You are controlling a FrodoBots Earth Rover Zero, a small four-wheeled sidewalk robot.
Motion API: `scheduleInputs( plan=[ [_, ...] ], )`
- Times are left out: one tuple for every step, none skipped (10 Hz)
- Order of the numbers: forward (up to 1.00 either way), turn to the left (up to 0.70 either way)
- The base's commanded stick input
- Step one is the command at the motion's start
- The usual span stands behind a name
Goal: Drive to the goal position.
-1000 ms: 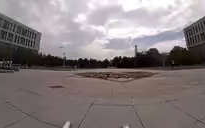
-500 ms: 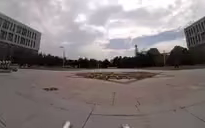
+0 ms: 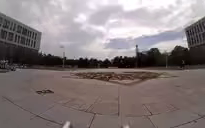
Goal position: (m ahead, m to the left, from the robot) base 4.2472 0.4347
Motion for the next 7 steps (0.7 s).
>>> scheduleInputs(
  plan=[
    [0.70,0.01],
    [0.70,0.03],
    [0.70,0.13],
    [0.70,0.26],
    [0.70,0.35],
    [0.70,0.33],
    [0.70,0.18]
  ],
)
